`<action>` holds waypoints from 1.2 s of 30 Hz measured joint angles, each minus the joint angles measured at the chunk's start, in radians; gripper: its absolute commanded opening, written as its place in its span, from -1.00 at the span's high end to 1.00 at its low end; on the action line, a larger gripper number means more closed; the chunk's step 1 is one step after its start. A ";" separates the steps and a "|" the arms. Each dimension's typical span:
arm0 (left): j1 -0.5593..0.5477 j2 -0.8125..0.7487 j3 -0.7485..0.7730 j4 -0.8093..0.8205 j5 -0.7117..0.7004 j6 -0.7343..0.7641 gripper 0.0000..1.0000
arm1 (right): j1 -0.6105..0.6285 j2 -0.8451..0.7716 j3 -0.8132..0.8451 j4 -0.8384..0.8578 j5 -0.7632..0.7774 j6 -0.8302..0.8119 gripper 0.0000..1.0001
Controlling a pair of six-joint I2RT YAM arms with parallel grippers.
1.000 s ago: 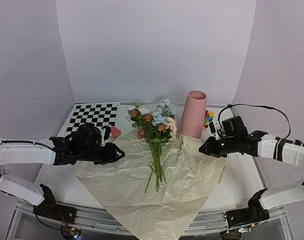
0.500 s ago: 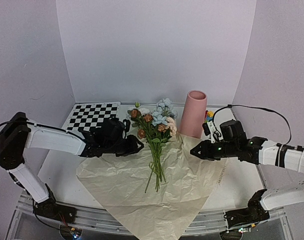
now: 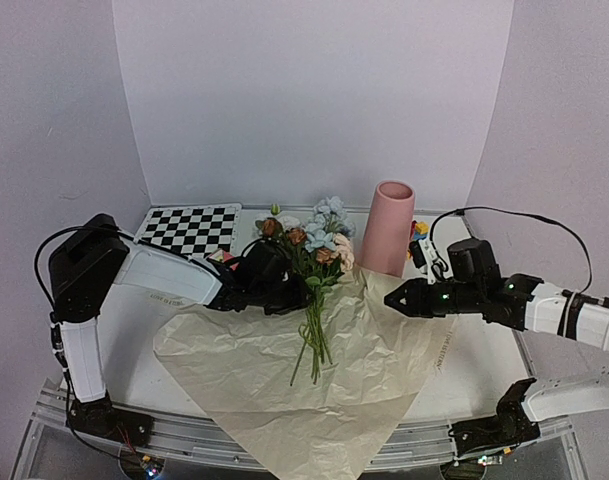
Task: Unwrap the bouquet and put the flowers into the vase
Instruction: Adjust the fake flower with the wrapping paper.
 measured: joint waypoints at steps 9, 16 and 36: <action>-0.008 0.092 0.065 0.000 0.029 -0.024 0.45 | 0.001 -0.010 0.000 -0.011 0.010 -0.023 0.47; -0.008 0.145 0.095 0.001 0.044 -0.030 0.43 | 0.001 -0.021 -0.010 -0.014 0.022 -0.034 0.47; -0.008 0.200 0.192 -0.055 0.021 -0.017 0.94 | 0.001 -0.087 -0.029 -0.057 0.030 -0.038 0.49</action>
